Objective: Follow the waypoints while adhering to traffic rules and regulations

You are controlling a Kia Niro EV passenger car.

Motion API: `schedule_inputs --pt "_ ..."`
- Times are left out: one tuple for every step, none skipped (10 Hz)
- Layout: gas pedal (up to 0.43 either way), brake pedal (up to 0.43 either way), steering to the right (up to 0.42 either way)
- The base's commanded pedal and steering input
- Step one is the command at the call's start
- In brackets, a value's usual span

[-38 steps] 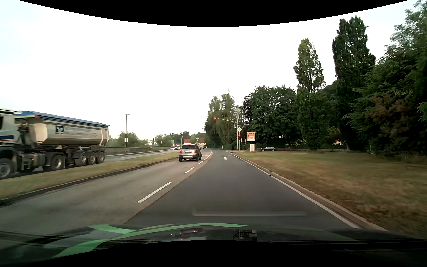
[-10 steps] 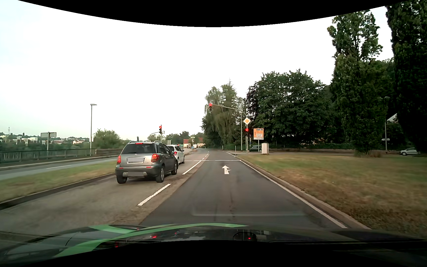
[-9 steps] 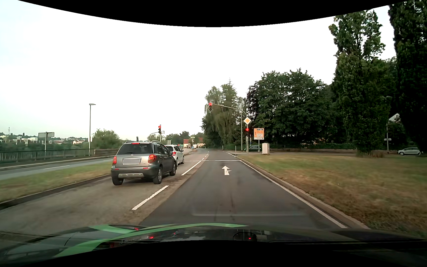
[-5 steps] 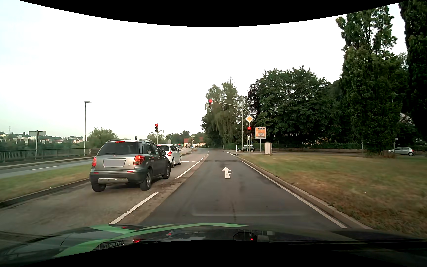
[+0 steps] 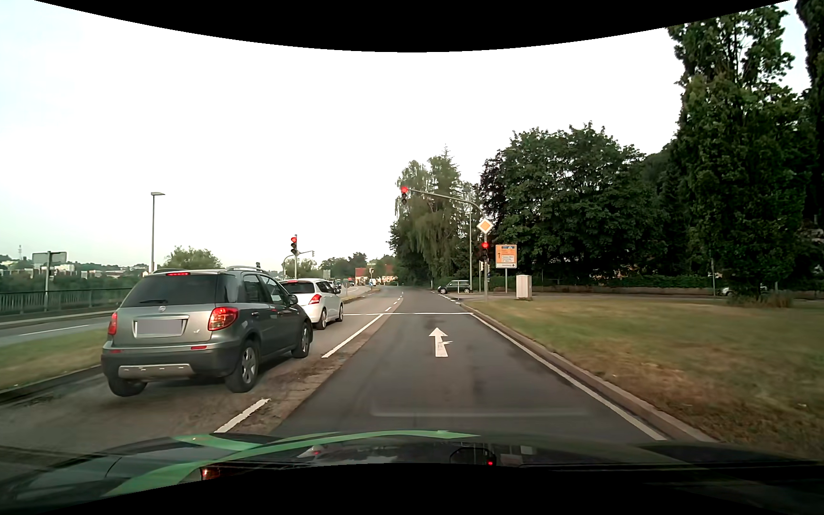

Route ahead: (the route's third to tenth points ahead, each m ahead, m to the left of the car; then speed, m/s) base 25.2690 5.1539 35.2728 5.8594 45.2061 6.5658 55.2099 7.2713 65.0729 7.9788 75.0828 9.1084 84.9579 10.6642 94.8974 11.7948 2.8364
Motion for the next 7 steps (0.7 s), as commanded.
schedule_inputs --pt "0.000 0.024 -0.009" --pt "0.000 0.006 -0.009" --pt "0.000 0.006 -0.010" --pt "0.000 0.000 -0.009" --pt "0.000 0.000 -0.009" --pt "0.000 0.000 -0.009" --pt "0.000 0.000 -0.009"
